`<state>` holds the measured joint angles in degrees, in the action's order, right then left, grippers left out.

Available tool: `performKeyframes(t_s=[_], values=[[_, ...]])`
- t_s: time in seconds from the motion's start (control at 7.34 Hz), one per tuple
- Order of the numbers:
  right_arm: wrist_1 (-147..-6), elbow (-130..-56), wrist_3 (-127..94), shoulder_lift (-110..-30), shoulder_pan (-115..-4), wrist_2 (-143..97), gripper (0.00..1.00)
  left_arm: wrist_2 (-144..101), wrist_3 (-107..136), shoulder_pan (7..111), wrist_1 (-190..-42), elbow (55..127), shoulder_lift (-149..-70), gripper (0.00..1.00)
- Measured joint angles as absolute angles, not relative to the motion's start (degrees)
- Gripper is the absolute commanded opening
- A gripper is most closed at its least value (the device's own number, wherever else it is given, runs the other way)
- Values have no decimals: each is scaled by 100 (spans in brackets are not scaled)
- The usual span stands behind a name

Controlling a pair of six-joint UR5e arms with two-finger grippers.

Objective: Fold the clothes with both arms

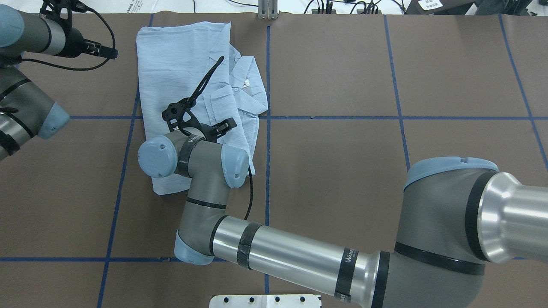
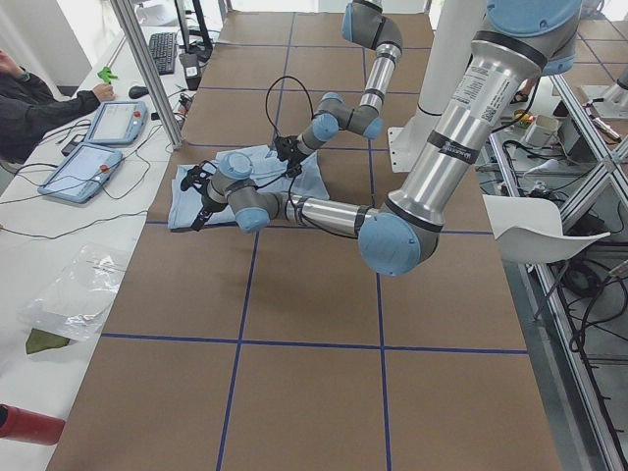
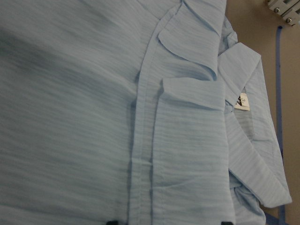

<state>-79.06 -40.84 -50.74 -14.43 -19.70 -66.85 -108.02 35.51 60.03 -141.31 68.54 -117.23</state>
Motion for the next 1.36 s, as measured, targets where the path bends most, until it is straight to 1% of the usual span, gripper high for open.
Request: performKeyframes(t_s=[0.14,0.55,0.68,0.82,0.95,1.23,1.36], values=[[-7908,-4073,-5068,-1445,-1974,-6676,69,-10802,3551,6003,-14131,6862,-11720,100],[-7919,-4061,-5057,-1452,-2010,-6671,27,-10802,3551,6002,-14132,6886,-11716,100],[-7918,-4064,-5055,-1452,-2028,-6671,22,-10802,3551,5999,-14133,6888,-11716,100],[-7919,-4073,-5054,-1448,-2040,-6673,22,-10802,3553,5996,-14133,6890,-11716,100],[-7919,-4084,-5054,-1447,-2044,-6676,18,-10802,3556,5995,-14133,6890,-11716,100],[-7919,-4110,-5054,-1444,-2047,-6679,3,-10802,3559,5994,-14133,6891,-11713,100],[-7919,-4134,-5054,-1442,-2047,-6680,0,-10802,3559,5994,-14133,6891,-11710,100]])
